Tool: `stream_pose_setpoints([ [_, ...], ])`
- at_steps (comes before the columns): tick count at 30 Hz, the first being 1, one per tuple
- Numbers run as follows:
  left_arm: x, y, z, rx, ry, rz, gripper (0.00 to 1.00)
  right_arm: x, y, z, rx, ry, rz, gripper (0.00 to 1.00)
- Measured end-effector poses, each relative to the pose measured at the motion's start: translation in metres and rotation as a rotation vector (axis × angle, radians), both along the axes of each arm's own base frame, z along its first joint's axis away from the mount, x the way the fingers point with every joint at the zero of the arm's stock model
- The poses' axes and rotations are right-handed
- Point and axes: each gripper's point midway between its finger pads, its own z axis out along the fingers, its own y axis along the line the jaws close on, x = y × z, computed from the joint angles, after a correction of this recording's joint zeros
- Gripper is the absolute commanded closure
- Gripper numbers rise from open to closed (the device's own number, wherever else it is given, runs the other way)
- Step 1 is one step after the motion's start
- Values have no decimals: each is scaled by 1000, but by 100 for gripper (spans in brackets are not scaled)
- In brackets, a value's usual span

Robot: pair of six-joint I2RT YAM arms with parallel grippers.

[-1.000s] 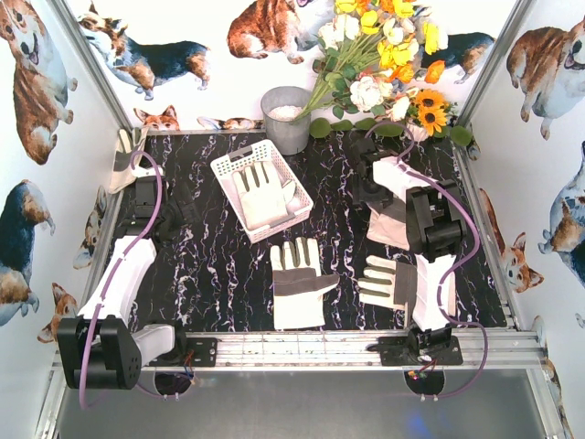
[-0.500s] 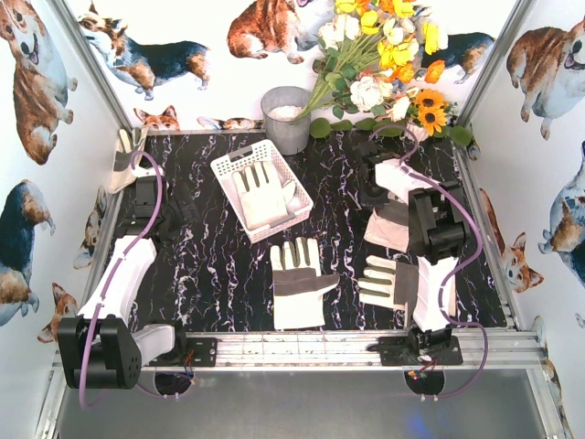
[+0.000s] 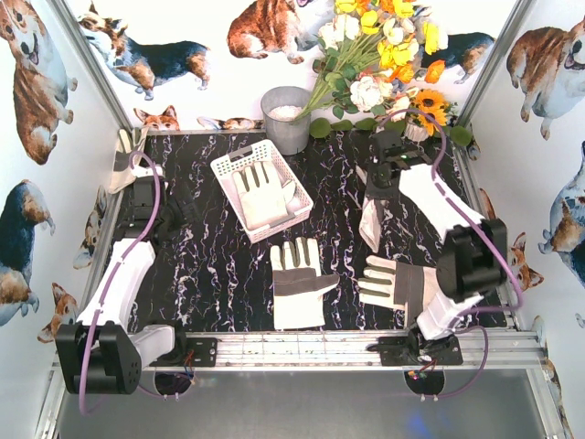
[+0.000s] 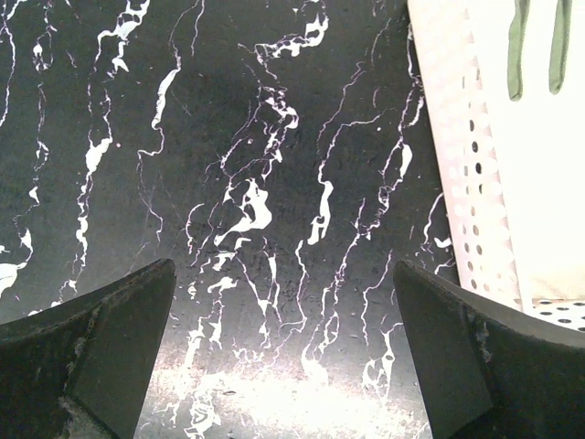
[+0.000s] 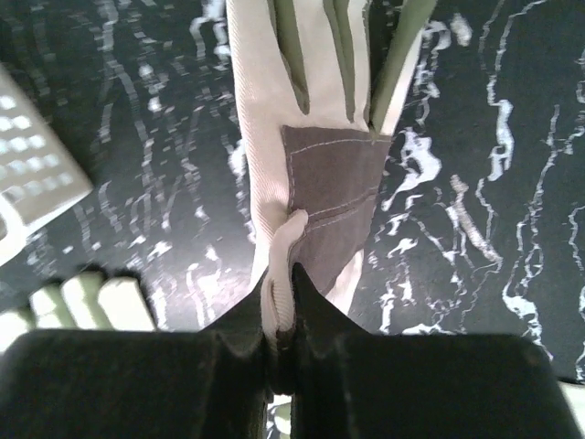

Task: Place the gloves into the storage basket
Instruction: Pick up the glove from the center of the board, then pair the glove with the glove.

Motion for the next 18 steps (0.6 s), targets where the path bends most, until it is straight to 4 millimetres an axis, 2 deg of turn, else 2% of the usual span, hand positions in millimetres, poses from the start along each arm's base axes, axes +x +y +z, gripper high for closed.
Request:
stream_pose_setpoints([
  [5, 2, -7, 11, -25, -44, -32, 0, -15, 21, 29, 128, -43, 74, 100],
  [9, 9, -30, 26, -95, -116, -140, 0, -34, 43, 45, 258, -48, 162, 100],
  [13, 13, -70, 43, -176, -187, -302, 0, -55, 67, 74, 401, -76, 263, 100],
  [18, -5, -144, 55, -260, -210, -565, 0, -84, 105, 129, 613, -159, 469, 100],
])
